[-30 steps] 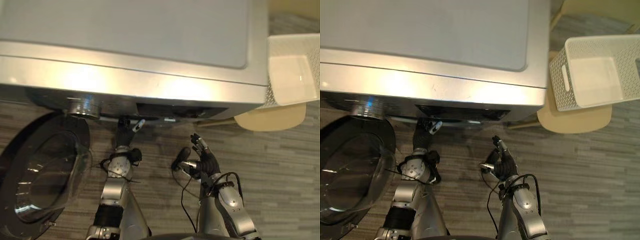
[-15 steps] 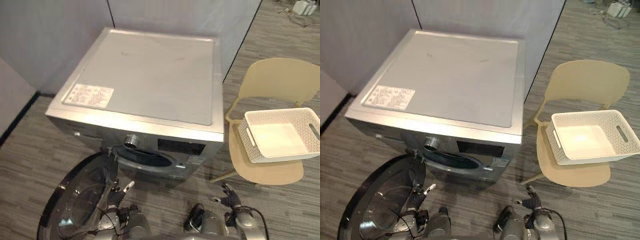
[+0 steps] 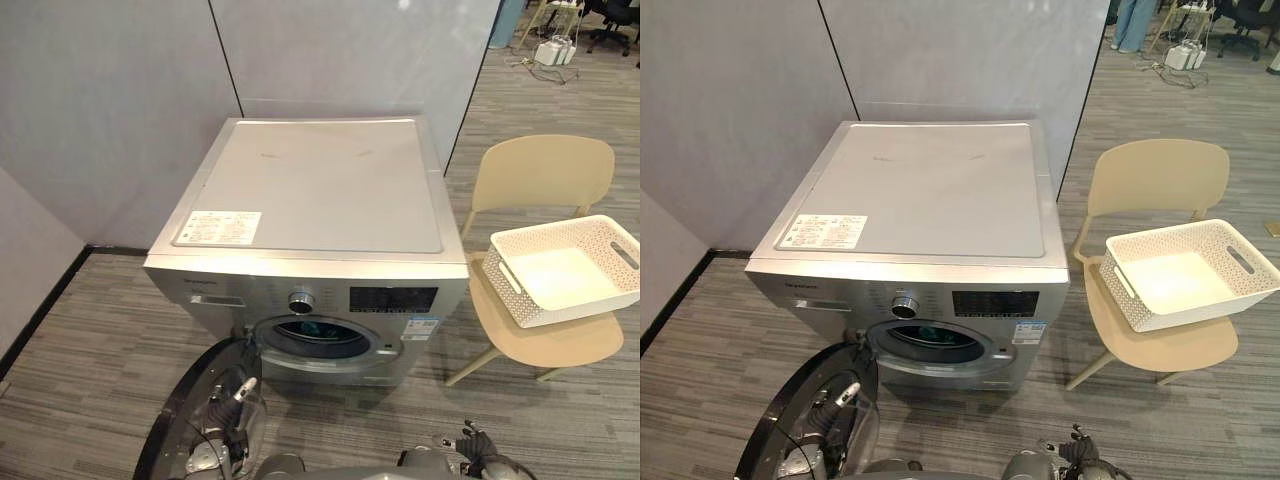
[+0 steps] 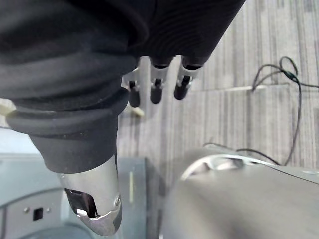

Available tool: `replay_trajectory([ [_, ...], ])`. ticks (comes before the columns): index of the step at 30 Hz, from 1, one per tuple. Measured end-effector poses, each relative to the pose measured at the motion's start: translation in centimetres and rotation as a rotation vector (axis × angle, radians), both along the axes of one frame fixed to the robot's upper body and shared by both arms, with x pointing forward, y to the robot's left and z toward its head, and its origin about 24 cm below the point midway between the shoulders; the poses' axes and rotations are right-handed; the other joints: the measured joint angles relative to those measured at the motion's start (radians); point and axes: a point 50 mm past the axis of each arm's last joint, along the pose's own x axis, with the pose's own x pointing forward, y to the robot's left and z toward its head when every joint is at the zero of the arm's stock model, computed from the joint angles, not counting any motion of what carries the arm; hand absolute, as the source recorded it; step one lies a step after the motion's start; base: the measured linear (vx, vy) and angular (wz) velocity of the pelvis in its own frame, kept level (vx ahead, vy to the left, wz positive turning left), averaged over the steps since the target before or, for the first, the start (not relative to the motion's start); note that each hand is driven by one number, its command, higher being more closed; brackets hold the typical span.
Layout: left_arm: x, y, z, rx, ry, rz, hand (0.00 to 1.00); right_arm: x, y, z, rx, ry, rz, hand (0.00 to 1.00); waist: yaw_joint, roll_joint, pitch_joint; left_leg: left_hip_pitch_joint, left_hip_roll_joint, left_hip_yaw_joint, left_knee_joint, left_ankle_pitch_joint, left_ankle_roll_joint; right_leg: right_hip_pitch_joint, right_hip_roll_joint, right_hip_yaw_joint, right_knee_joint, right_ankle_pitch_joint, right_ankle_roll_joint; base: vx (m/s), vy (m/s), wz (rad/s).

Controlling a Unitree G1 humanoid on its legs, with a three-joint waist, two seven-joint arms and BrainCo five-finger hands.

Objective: Pick up the laundry basket with both hands and put the clothes into the washing machine.

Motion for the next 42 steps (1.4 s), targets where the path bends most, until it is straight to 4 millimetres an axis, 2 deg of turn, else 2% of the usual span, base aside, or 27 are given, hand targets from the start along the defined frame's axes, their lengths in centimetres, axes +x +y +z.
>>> replay_trajectory([
  [1,0.2,-0.2,0.3,-0.003,-0.021,0.003,0.00,0.3,-0.4,0.1,-0.015,0.005,0.016,0.00,0.004,0.006,-0.007,0.001,0.003,0.000,-0.020,0.013,-0.001,0.003,0.006,0.000,-0.022,0.011,-0.005,-0.03,-0.004,-0.02],
  [3,1.1,-0.2,2.1,0.007,-0.121,0.016,0.00,2.7,-1.5,1.1,-0.080,-0.016,0.098,0.00,0.025,0.020,-0.015,0.006,0.006,0.001,-0.095,0.069,0.002,0.010,0.021,-0.008,-0.101,0.053,-0.010,-0.01,0.006,0.06],
  [4,1.7,0.0,3.0,0.019,-0.167,0.016,0.00,4.0,-2.1,1.8,-0.112,-0.038,0.132,0.00,0.035,0.036,-0.025,0.001,0.005,-0.005,-0.128,0.102,0.003,0.013,0.031,-0.023,-0.143,0.080,-0.013,-0.02,0.013,0.21],
  [6,2.6,0.2,4.2,0.035,-0.228,0.030,0.00,5.9,-2.8,2.8,-0.156,-0.070,0.179,0.00,0.043,0.041,-0.021,-0.005,-0.010,-0.029,-0.170,0.158,0.005,0.017,0.030,-0.050,-0.187,0.111,-0.015,0.00,0.014,0.42],
  [8,3.6,-0.2,5.2,0.041,-0.280,0.022,0.00,7.4,-4.1,4.1,-0.212,-0.098,0.208,0.00,0.055,0.066,-0.004,-0.010,-0.023,-0.048,-0.192,0.199,0.007,0.050,0.027,-0.089,-0.238,0.149,-0.013,-0.05,0.058,0.58],
  [9,4.0,-0.3,5.9,0.055,-0.308,0.027,0.00,8.3,-4.7,4.8,-0.249,-0.107,0.232,0.00,0.056,0.079,0.003,-0.011,-0.043,-0.047,-0.190,0.236,0.015,0.073,0.000,-0.114,-0.249,0.156,-0.010,-0.07,0.068,0.51],
  [12,3.6,0.8,7.4,0.113,-0.349,0.064,0.00,9.0,-4.6,5.2,-0.255,-0.117,0.265,0.00,0.059,0.078,0.004,-0.001,-0.091,-0.060,-0.201,0.313,0.002,0.085,-0.061,-0.117,-0.258,0.152,-0.021,-0.12,0.086,0.25],
  [13,3.5,1.6,8.4,0.145,-0.381,0.099,0.00,8.9,-4.6,5.1,-0.256,-0.110,0.277,0.00,0.061,0.072,0.010,-0.001,-0.099,-0.071,-0.154,0.285,0.025,0.091,-0.083,-0.114,-0.270,0.161,-0.029,-0.10,0.087,-0.09],
  [14,3.3,2.5,9.3,0.186,-0.409,0.135,0.00,8.5,-4.5,4.8,-0.251,-0.091,0.283,0.00,0.058,0.081,0.006,-0.007,-0.085,-0.078,-0.077,0.235,0.036,0.101,-0.088,-0.108,-0.273,0.169,-0.027,-0.06,0.095,-0.10],
  [15,3.3,3.2,10.5,0.230,-0.448,0.168,0.00,7.9,-4.5,4.4,-0.253,-0.061,0.298,0.00,0.056,0.091,-0.001,-0.008,-0.062,-0.082,-0.041,0.209,0.022,0.110,-0.088,-0.109,-0.279,0.177,-0.018,-0.04,0.169,0.03],
  [16,3.4,4.3,12.9,0.309,-0.536,0.216,0.00,4.8,-4.9,3.0,-0.239,0.041,0.301,0.00,0.051,0.113,-0.018,0.014,-0.049,-0.110,-0.083,0.189,-0.009,0.122,-0.081,-0.128,-0.303,0.191,0.006,-0.03,0.159,0.21],
  [18,3.5,4.9,14.2,0.358,-0.578,0.243,0.00,2.5,-5.1,2.1,-0.220,0.103,0.276,0.00,0.044,0.128,-0.030,0.023,-0.050,-0.117,-0.129,0.170,0.001,0.131,-0.077,-0.144,-0.321,0.203,0.021,-0.01,0.159,0.46],
  [19,3.6,5.6,15.1,0.400,-0.606,0.285,0.00,0.4,-5.1,1.3,-0.191,0.166,0.241,0.00,0.031,0.138,-0.036,0.041,-0.050,-0.131,-0.180,0.148,0.009,0.138,-0.076,-0.166,-0.328,0.215,0.037,0.01,0.186,0.57],
  [20,3.4,6.4,15.4,0.434,-0.603,0.322,0.00,-0.6,-4.6,0.8,-0.161,0.194,0.220,0.00,0.025,0.141,-0.039,0.058,-0.064,-0.135,-0.208,0.149,0.011,0.148,-0.082,-0.172,-0.329,0.225,0.048,0.02,0.200,0.43],
  [21,3.0,7.2,15.5,0.483,-0.574,0.368,0.00,-2.0,-3.7,0.1,-0.119,0.220,0.197,0.00,0.027,0.122,-0.027,0.094,-0.084,-0.132,-0.217,0.152,0.012,0.188,-0.095,-0.170,-0.349,0.249,0.064,0.01,0.153,0.15],
  [22,2.6,7.7,15.5,0.509,-0.549,0.386,0.00,-2.7,-3.2,-0.2,-0.098,0.231,0.183,0.00,0.027,0.113,-0.027,0.115,-0.093,-0.132,-0.221,0.152,0.012,0.213,-0.101,-0.169,-0.360,0.258,0.069,0.00,0.133,0.02],
  [24,0.1,9.6,14.8,0.591,-0.428,0.452,0.00,-5.0,-2.0,-1.0,-0.032,0.254,0.101,0.00,0.027,0.094,-0.052,0.152,-0.114,-0.113,-0.235,0.128,0.036,0.263,-0.113,-0.161,-0.402,0.266,0.086,-0.05,0.122,-0.11],
  [26,-1.9,11.1,14.5,0.646,-0.337,0.507,0.00,-5.6,-1.8,-1.2,0.000,0.257,0.072,0.00,0.028,0.090,-0.071,0.168,-0.118,-0.095,-0.242,0.118,0.044,0.276,-0.110,-0.144,-0.436,0.279,0.085,-0.04,0.089,-0.30],
  [27,-3.2,11.9,14.0,0.663,-0.273,0.538,0.00,-5.9,-1.6,-1.2,0.013,0.254,0.058,0.00,0.029,0.098,-0.081,0.173,-0.117,-0.079,-0.254,0.116,0.046,0.274,-0.105,-0.132,-0.454,0.283,0.085,-0.02,0.059,-0.30],
  [31,-6.1,12.5,11.4,0.613,-0.086,0.549,0.00,-6.1,-1.7,-1.1,0.036,0.234,0.052,0.00,0.030,0.111,-0.081,0.176,-0.102,-0.037,-0.271,0.116,0.045,0.257,-0.084,-0.104,-0.503,0.312,0.075,-0.03,0.025,-0.28],
  [35,-8.1,11.7,7.7,0.420,0.013,0.597,0.00,-4.0,-1.2,-0.5,0.043,0.148,0.066,0.00,0.037,0.099,-0.080,0.109,-0.041,0.064,-0.250,0.115,0.018,0.160,-0.047,-0.066,-0.489,0.336,0.044,0.01,-0.033,-0.45],
  [37,-7.5,11.2,6.5,0.318,-0.011,0.631,0.00,-2.8,-1.7,0.1,0.016,0.107,0.083,0.00,0.037,0.093,-0.076,0.066,-0.023,0.083,-0.232,0.136,0.002,0.091,-0.053,-0.055,-0.410,0.318,0.046,0.02,-0.048,-0.05],
  [38,-6.1,11.1,6.5,0.264,-0.070,0.649,0.00,-1.7,-2.4,0.8,-0.012,0.068,0.095,0.00,0.028,0.082,-0.068,0.037,-0.011,0.130,-0.233,0.139,0.002,0.050,-0.072,-0.073,-0.340,0.285,0.045,-0.01,-0.040,0.40],
  [39,-5.4,11.0,6.7,0.247,-0.103,0.654,0.00,-1.2,-2.7,1.1,-0.027,0.046,0.100,0.00,0.026,0.075,-0.063,0.031,0.009,0.193,-0.235,0.127,0.014,0.036,-0.084,-0.086,-0.309,0.271,0.044,0.02,-0.060,0.87],
  [41,-2.1,10.5,7.1,0.165,-0.239,0.669,0.00,0.2,-4.7,3.0,-0.123,-0.039,0.113,0.00,0.003,0.051,-0.043,0.015,0.072,0.449,-0.212,0.124,0.018,0.010,-0.133,-0.173,-0.233,0.238,0.053,0.07,-0.033,1.15],
  [42,-1.5,10.2,7.0,0.134,-0.268,0.679,0.00,0.7,-5.2,3.6,-0.150,-0.068,0.114,0.00,-0.002,0.051,-0.033,0.008,0.083,0.487,-0.195,0.137,0.032,0.010,-0.148,-0.189,-0.215,0.228,0.057,0.07,0.041,0.96],
])
